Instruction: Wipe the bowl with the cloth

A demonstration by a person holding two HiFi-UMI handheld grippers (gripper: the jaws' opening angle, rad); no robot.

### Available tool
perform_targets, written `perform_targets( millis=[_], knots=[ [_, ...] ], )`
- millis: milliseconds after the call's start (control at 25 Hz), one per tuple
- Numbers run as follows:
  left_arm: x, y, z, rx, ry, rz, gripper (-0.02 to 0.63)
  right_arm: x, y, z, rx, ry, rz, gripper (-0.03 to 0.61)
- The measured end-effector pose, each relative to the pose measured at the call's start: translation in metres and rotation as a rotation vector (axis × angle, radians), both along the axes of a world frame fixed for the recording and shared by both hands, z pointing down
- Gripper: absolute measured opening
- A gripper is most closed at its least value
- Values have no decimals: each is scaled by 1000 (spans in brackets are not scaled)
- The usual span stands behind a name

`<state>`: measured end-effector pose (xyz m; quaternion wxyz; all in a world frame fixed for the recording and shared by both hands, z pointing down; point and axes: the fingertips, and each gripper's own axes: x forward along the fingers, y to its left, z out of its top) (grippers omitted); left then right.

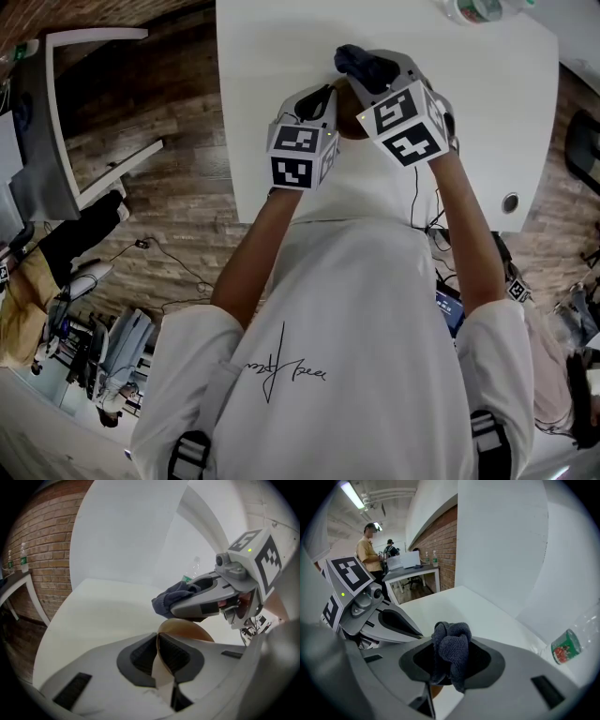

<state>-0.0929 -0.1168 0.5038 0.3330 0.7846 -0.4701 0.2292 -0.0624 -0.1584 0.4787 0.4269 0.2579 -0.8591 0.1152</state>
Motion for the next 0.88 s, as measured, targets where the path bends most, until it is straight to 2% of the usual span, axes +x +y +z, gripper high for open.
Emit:
perform_targets(
  millis=[880],
  knots=[
    [6,0,-2,5,-8,-4,25,41,11,9,-24,46,72,121]
  ],
)
